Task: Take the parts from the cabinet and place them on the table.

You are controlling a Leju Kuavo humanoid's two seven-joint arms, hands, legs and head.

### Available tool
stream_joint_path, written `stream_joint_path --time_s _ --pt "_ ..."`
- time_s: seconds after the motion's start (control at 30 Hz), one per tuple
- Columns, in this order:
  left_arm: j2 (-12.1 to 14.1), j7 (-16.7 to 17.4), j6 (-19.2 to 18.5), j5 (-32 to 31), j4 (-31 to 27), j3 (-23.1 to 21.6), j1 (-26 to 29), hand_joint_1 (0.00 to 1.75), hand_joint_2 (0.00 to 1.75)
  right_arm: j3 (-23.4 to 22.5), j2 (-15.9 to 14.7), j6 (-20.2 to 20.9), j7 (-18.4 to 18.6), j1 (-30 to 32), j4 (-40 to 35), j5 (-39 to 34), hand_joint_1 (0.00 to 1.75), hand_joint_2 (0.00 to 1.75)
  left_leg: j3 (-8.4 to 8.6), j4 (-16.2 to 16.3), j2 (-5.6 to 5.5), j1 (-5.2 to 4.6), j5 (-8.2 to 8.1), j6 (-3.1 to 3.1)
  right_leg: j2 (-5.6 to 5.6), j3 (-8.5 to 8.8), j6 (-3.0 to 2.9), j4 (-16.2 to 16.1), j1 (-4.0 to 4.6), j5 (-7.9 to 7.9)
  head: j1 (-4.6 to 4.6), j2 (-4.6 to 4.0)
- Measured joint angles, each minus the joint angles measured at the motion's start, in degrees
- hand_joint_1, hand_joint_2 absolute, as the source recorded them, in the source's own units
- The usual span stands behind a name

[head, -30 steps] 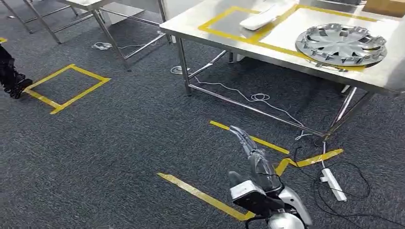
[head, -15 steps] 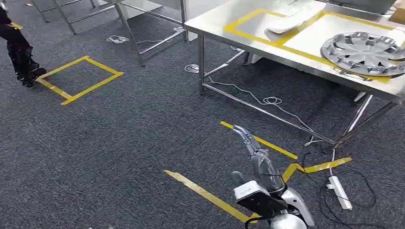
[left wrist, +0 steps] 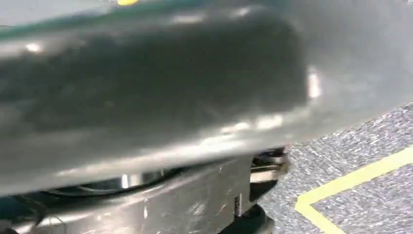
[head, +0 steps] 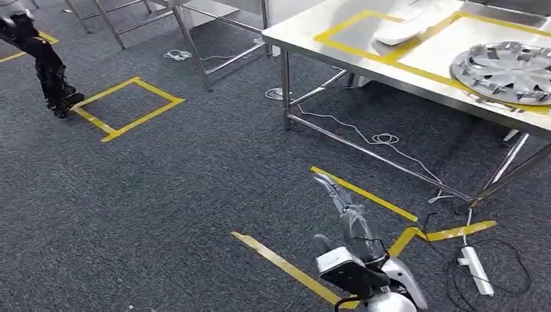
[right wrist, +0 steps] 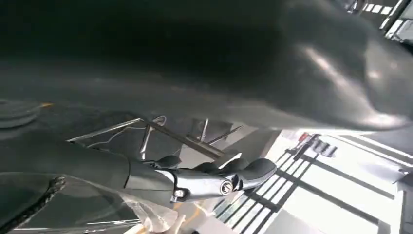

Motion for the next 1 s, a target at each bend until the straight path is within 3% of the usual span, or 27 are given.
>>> stream_joint_path --time_s 0.03,0.07,0.1,0.13,0.2,0.23,0.33,0.37,0.4,0.43,0.47,0.53,0.57,0.6,0.63,0.7,0.73,0.77,0.87,0.9,0.93,0.97,1.0 --pt "0.0 0.0 -0.1 0.0 0.0 0.0 0.0 0.00 0.00 0.0 0.0 0.0 0.0 0.0 0.0 0.0 0.00 0.00 -2.04 4.3 0.04 0.08 -1.56 -0.14 -0.32 0.00 -0.05 0.0 0.01 -0.04 0.00 0.00" --pt "0.0 0.0 -0.2 0.0 0.0 0.0 0.1 0.00 0.00 0.0 0.0 -0.1 0.0 0.0 0.0 0.0 0.00 0.00 -3.19 6.6 0.05 0.16 -1.87 -0.21 -0.64 0.05 -0.08 0.0 0.01 -0.09 -0.04 0.00" --pt "0.1 0.0 -0.2 0.0 0.0 0.0 0.2 0.00 0.00 0.0 0.0 -0.1 0.0 0.0 0.1 0.0 0.00 0.00 -2.96 6.0 0.06 0.22 -0.78 -0.20 -0.88 0.16 -0.10 0.0 0.01 -0.16 0.00 0.00" --pt "0.1 0.0 -0.2 0.0 0.0 0.0 0.2 0.00 0.00 0.0 0.0 -0.2 0.0 -0.1 0.1 0.0 0.00 0.00 -1.58 3.0 0.11 0.26 1.49 -0.08 -1.09 0.30 -0.05 0.0 0.01 -0.29 -0.04 0.00" --pt "0.2 -0.1 -0.3 0.0 0.0 0.0 0.1 0.00 0.00 0.0 0.0 -0.2 0.0 -0.2 0.0 0.0 0.00 0.00 3.70 -7.8 0.98 0.21 7.04 0.41 -1.47 0.86 0.26 0.0 0.01 -0.58 -0.04 0.00" --pt "0.2 -0.1 -0.3 0.0 0.0 0.0 0.1 0.00 0.00 0.0 0.0 -0.2 0.0 -0.2 0.1 0.0 0.00 0.00 5.02 -10.2 1.95 -0.15 6.51 0.62 -1.60 0.90 0.50 0.0 0.19 -0.72 0.02 0.00" --pt "0.2 -0.1 -0.3 0.0 0.0 0.0 -0.1 0.00 0.00 0.0 0.0 -0.3 0.0 -0.3 0.0 0.0 0.00 0.00 4.86 -11.2 1.58 -0.53 6.30 1.17 -2.18 0.64 1.24 -0.1 0.34 -0.69 0.04 0.00" --pt "0.2 -0.1 -0.3 0.0 0.0 0.0 0.1 0.00 0.00 0.0 0.0 -0.3 0.0 -0.5 0.0 0.0 0.00 0.00 4.86 -11.4 1.35 -0.60 6.41 1.56 -2.45 0.84 1.55 -0.4 0.32 -0.65 0.07 0.00" --pt "0.2 -0.1 -0.3 0.0 0.0 0.0 0.2 0.00 0.00 0.0 0.0 -0.3 0.0 -0.6 0.0 0.0 0.00 0.00 5.25 -12.2 1.23 -0.05 6.85 2.16 -2.16 0.35 1.96 -0.1 0.23 -1.26 0.05 0.00" --pt "0.2 -0.1 -0.3 0.0 0.0 0.0 0.1 0.00 0.00 0.0 0.0 -0.3 0.0 -0.7 0.0 0.0 0.00 0.00 5.32 -12.3 1.09 -0.11 6.90 2.40 -1.26 -0.14 2.03 1.3 0.27 -2.38 0.24 0.00" --pt "0.2 -0.1 -0.3 0.0 0.0 0.0 0.0 0.00 0.00 0.0 0.0 -0.3 0.0 -0.9 0.0 0.0 0.00 0.00 5.28 -12.3 0.92 -0.13 6.90 2.62 -0.66 -1.67 2.01 4.8 0.30 -4.37 0.37 0.00" --pt "0.2 -0.1 -0.3 0.0 0.0 0.0 -0.1 0.00 0.00 0.0 0.0 -0.3 0.0 -0.8 0.1 0.0 0.00 0.00 5.28 -12.3 0.54 -0.34 6.80 2.84 -0.02 -6.55 2.15 14.7 0.30 -8.45 0.39 0.00" --pt "0.3 -0.1 -0.3 0.0 0.0 0.0 0.0 0.00 0.00 0.0 0.0 -0.3 0.0 -0.8 0.2 0.0 0.00 0.00 5.30 -12.3 0.35 -0.41 6.77 2.89 0.05 -8.20 2.16 17.6 0.31 -8.95 0.39 0.00" --pt "0.3 -0.1 -0.2 0.0 0.0 0.0 0.0 0.00 0.00 0.0 0.0 -0.3 0.0 -0.8 0.2 0.0 0.00 0.00 5.37 -12.3 0.11 -0.46 6.74 2.93 0.05 -8.59 2.13 17.7 0.30 -8.04 0.35 0.00" --pt "0.3 -0.1 -0.2 0.0 0.0 0.0 0.0 0.00 0.00 -0.1 0.0 -0.3 0.0 -0.8 0.2 0.0 0.00 0.00 5.47 -12.2 -0.20 -0.46 6.71 2.91 0.06 -7.63 2.10 15.2 0.30 -5.84 0.39 0.00" --pt "0.2 -0.1 0.1 0.0 0.0 0.0 0.0 0.00 0.00 -0.1 0.0 -0.3 0.0 -0.8 0.2 0.0 0.00 0.00 5.74 -12.0 -1.02 -0.42 6.52 2.72 0.48 -2.89 1.85 4.8 0.23 -0.02 0.42 0.00" --pt "0.2 -0.1 0.1 0.0 0.0 0.0 0.0 0.00 0.00 -0.1 0.0 -0.3 0.0 -0.8 0.2 0.0 0.00 0.00 5.69 -11.9 -1.23 -0.36 6.35 2.47 1.53 -1.30 1.70 1.3 0.17 0.31 0.37 0.00" --pt "0.2 0.0 0.1 0.0 0.0 0.0 -0.1 0.00 0.00 -0.1 0.0 -0.4 0.1 -0.8 0.2 0.0 0.00 0.00 5.28 -11.3 -1.52 -0.73 6.20 2.18 2.04 -0.24 1.70 0.0 0.14 -0.19 0.39 0.00" --pt "0.2 0.0 0.2 0.0 0.0 0.0 0.1 0.00 0.00 -0.2 0.0 -0.5 0.1 -0.7 0.2 0.0 0.00 0.00 5.05 -11.5 -1.89 -0.37 6.55 1.59 1.82 -0.48 1.20 0.4 0.46 -0.07 0.35 0.00" --pt "0.2 0.0 0.2 0.0 0.0 0.0 0.1 0.00 0.00 -0.2 0.0 -0.4 0.1 -0.7 0.2 0.0 0.00 0.00 4.95 -11.2 -2.00 -0.41 6.18 1.32 1.47 -0.28 0.76 0.0 -0.01 0.21 0.28 0.00" --pt "0.2 0.0 0.2 0.0 0.0 0.0 0.1 0.00 0.00 -0.2 0.0 -0.4 0.1 -0.7 0.2 0.0 0.00 0.00 4.76 -10.5 -1.22 -0.41 5.50 0.98 1.10 -0.13 0.60 -0.1 -0.02 0.25 0.29 0.00" --pt "0.1 0.0 0.2 0.0 0.0 0.0 0.0 0.00 0.00 -0.2 0.0 -0.4 0.1 -0.6 0.2 0.0 0.00 0.00 3.31 -7.1 -0.50 -0.30 3.32 0.55 0.76 -0.02 0.14 -0.1 -0.03 0.09 -0.11 0.00" --pt "0.1 0.0 0.2 0.0 0.0 0.0 -0.1 0.00 0.00 -0.2 0.0 -0.4 0.1 -0.6 0.2 0.0 0.00 0.00 1.87 -4.0 -0.23 -0.16 1.68 0.32 0.48 0.02 0.04 -0.1 0.00 0.04 0.04 0.00"
